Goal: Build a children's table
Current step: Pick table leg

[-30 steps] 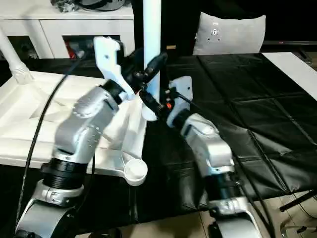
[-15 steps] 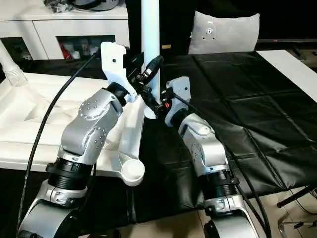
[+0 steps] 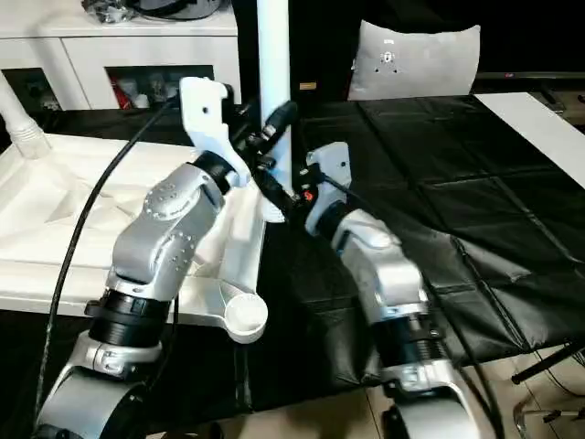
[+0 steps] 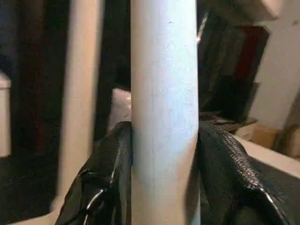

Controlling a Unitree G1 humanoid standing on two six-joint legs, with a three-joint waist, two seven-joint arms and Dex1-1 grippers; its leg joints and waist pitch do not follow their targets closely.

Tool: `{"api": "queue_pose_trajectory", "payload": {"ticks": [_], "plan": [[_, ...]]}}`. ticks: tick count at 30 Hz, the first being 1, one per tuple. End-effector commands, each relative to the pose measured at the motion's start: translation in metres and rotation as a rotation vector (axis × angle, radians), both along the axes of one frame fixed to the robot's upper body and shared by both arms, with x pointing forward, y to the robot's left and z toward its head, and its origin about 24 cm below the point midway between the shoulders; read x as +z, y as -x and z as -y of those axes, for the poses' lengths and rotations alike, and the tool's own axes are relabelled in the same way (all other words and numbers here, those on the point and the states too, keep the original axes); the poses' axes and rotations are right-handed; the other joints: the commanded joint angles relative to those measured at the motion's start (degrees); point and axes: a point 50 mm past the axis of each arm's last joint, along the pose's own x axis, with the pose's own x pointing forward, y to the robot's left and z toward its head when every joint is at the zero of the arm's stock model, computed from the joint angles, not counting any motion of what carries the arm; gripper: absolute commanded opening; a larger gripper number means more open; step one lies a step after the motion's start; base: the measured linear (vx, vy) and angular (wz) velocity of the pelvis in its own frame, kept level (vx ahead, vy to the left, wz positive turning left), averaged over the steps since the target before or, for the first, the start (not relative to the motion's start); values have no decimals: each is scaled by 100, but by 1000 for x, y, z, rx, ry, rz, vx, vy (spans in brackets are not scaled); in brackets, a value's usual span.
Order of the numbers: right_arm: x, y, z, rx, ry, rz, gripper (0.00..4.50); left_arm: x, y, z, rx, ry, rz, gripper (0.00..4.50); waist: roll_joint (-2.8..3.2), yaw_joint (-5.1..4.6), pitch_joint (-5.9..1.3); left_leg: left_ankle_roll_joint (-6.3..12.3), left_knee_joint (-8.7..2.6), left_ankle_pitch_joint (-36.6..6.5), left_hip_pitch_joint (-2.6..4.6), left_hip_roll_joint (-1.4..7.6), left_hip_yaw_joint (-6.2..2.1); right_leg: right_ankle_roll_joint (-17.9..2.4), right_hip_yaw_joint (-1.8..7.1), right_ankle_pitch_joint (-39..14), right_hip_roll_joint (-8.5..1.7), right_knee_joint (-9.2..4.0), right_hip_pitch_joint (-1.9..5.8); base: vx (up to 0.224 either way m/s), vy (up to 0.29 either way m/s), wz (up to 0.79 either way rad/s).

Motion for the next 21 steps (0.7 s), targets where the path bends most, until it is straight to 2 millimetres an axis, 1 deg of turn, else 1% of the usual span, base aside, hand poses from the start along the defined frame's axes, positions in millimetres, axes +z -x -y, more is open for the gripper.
{"api": "queue_pose_trajectory", "payload": {"ticks": [1,2,3,4,5,7,8,9,10,11,12,13,14,15,16,17,18,21], "plan": [[10,0,20,13,-80,-44,324,4,-3,-9,-47,59,-39,182,-14,8,-428,172,-364,-638,200,298,-104,-1212,199,803,-451,-333,219,0,0,0],[11,-1,27,13,-89,-66,324,5,-3,-12,-76,72,-54,182,-7,20,-433,166,-357,-586,220,292,-100,-1267,194,774,-444,-330,212,0,0,0],[11,-2,37,14,-113,-103,347,4,-3,-15,-124,87,-74,182,-13,19,-430,160,-352,-556,210,282,-94,-1305,192,767,-438,-328,211,0,0,0],[10,-2,41,17,-131,-130,354,4,-2,-15,-153,98,-86,182,-10,42,-433,149,-340,-520,218,274,-77,-1366,195,723,-438,-329,201,0,0,0],[11,-1,47,27,-139,-136,357,5,-1,-17,-196,117,-98,182,-8,51,-432,143,-336,-499,210,266,-69,-1403,192,697,-436,-322,200,0,0,0],[12,0,53,43,-141,-135,362,6,1,-18,-245,141,-108,182,-13,66,-431,134,-339,-516,201,269,-65,-1427,189,648,-446,-335,199,0,0,0],[12,4,57,89,-142,-147,381,8,3,-20,-298,178,-116,182,-10,67,-433,135,-330,-509,202,263,-63,-1440,184,673,-444,-329,214,0,0,0],[11,6,59,107,-131,-150,381,9,4,-20,-331,192,-117,182,2,81,-434,141,-329,-491,192,271,-70,-1442,185,689,-447,-327,213,0,0,0],[10,8,62,115,-108,-151,392,10,6,-21,-364,203,-113,182,-12,93,-434,140,-329,-496,201,271,-64,-1446,185,683,-451,-334,212,0,0,0],[9,8,63,115,-97,-151,392,11,6,-21,-377,205,-110,182,-12,93,-434,140,-329,-496,201,271,-64,-1446,185,683,-451,-334,212,0,0,0],[8,11,66,142,-84,-163,399,14,8,-21,-429,233,-109,182,-17,98,-430,139,-329,-492,192,268,-62,-1452,185,697,-451,-336,218,0,0,0],[8,11,66,144,-84,-164,399,14,8,-21,-432,235,-109,182,-18,104,-433,136,-330,-507,197,269,-62,-1457,185,678,-453,-337,221,0,0,0],[9,13,67,172,-79,-168,399,17,9,-20,-478,253,-112,182,-23,100,-428,142,-331,-521,194,266,-61,-1462,186,641,-448,-340,222,0,0,0],[9,14,67,178,-78,-167,399,18,9,-20,-487,255,-111,182,-25,101,-426,148,-335,-516,193,269,-64,-1465,185,620,-452,-344,224,0,0,0],[12,17,67,218,-80,-166,399,21,12,-19,-535,255,-106,182,-28,100,-421,147,-337,-574,202,265,-61,-1467,185,486,-451,-357,220,0,0,0],[12,17,67,218,-80,-166,399,21,12,-19,-535,255,-106,182,-28,100,-421,147,-337,-574,202,265,-61,-1467,185,486,-451,-357,220,0,0,0],[16,21,66,266,-74,-163,399,22,14,-17,-562,231,-100,182,-24,109,-421,151,-343,-591,207,287,-73,-1432,185,423,-454,-359,225,0,0,0],[19,24,64,326,-45,-153,399,22,17,-12,-593,170,-93,182,-22,115,-420,165,-343,-574,199,291,-74,-1388,190,426,-458,-361,223,0,0,0]]}}
